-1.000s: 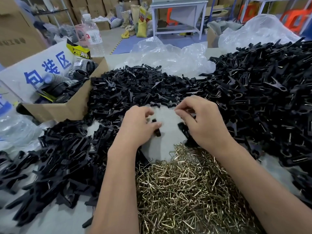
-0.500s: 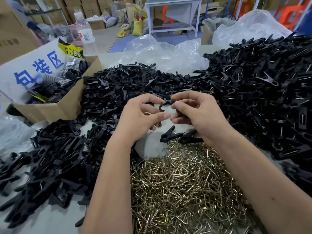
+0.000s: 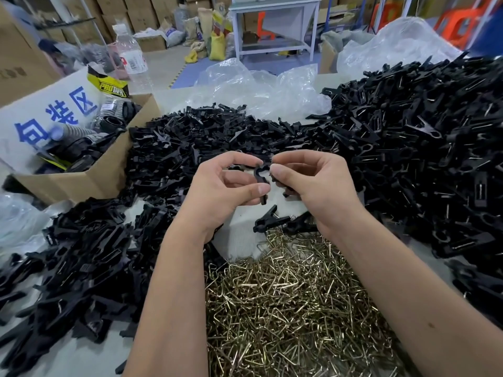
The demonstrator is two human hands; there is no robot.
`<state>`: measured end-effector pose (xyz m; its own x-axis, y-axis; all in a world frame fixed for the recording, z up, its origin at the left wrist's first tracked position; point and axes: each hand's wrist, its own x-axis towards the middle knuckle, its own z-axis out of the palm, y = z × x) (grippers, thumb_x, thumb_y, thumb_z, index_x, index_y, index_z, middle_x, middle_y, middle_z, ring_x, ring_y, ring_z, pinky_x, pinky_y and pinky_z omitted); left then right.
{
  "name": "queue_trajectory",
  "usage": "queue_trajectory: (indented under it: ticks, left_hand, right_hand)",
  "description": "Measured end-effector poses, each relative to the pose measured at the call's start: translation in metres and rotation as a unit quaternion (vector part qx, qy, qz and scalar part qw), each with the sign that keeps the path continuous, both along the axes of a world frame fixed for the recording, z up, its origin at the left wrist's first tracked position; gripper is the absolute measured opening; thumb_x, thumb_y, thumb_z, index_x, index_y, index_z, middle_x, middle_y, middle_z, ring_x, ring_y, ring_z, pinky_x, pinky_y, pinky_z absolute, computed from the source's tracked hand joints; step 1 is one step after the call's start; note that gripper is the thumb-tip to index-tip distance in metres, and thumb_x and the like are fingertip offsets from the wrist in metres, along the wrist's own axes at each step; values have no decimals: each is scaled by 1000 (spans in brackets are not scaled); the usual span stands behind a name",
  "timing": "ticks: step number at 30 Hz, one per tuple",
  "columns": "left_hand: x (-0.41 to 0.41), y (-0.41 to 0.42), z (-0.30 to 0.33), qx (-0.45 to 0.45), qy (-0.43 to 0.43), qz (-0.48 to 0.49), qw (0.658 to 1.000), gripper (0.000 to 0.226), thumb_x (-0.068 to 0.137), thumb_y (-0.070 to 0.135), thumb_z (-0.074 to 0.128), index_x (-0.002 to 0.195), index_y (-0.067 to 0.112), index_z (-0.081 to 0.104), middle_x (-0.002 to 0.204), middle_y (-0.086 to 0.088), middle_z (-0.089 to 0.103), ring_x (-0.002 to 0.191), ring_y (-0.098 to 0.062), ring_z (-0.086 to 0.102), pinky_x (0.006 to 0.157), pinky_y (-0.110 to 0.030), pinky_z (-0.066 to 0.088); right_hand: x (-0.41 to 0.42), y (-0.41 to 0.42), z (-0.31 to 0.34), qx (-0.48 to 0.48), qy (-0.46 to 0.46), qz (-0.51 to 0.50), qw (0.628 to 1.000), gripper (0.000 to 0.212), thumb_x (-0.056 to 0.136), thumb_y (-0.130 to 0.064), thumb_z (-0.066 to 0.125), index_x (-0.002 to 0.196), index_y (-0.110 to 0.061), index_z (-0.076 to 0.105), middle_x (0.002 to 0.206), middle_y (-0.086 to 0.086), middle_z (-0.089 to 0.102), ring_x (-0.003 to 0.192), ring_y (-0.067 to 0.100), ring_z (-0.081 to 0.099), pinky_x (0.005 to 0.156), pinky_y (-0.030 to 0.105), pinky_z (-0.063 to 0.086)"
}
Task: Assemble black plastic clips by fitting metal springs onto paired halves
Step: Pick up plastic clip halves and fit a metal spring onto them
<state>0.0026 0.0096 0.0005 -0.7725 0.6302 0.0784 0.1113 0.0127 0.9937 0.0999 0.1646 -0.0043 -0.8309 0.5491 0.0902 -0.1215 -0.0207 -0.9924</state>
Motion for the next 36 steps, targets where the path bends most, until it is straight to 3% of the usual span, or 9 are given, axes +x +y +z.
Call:
queue_trajectory:
  ticks: [8,13,23,28,31,33,36]
  left_hand:
    - [1,-1,-1,1,4,5,1000,44,64,17,91,102,10,71,79,-10,78,71,-18,76,65,-25,59]
    - [-1,-1,-2,-10,2,22,1000,35,73,4,90,102,4,70,78,-10,79,69,-17,75,63,-22,58]
    - [1,0,-1,-2,3,41,999,47,61,18,93,101,7,71,81,-12,78,70,-18,75,64,-24,59]
    - [3,-2,0,-9,5,39,999,32,71,7,91,97,7,74,85,-9,79,74,-22,78,66,-25,60]
    - [4,-1,3,27,-37,45,998,17,80,5,83,94,4,74,80,-10,78,67,-21,77,60,-21,59]
    - [6,-1,4,45,-56,34,997,14,85,3,78,99,3,74,78,-12,78,66,-21,77,59,-21,59]
    - [7,-2,7,62,-63,-2,996,33,80,11,79,113,12,76,85,-14,78,71,-23,77,61,-21,60]
  right_hand:
    - [-1,-4,-4,6,19,15,1000,9,79,-7,88,78,-10,79,72,10,73,63,14,65,63,22,54]
    - [1,3,-2,18,-7,52,998,7,84,-2,83,89,-7,81,78,9,78,69,13,71,67,20,56]
    - [1,1,0,10,5,41,999,8,85,2,81,91,-3,80,82,14,78,71,16,73,66,19,56]
    - [1,1,-2,13,10,49,999,8,83,2,83,87,-4,81,79,14,78,69,16,72,67,20,57]
    - [2,3,1,4,18,54,998,9,82,1,83,89,-3,80,80,17,77,70,18,73,66,21,57]
    - [3,6,3,11,13,63,998,10,80,-3,85,89,-4,80,81,17,77,70,18,73,64,22,57]
    - [7,14,8,-14,6,107,994,18,75,-8,86,91,-2,79,85,21,77,72,21,74,65,23,58]
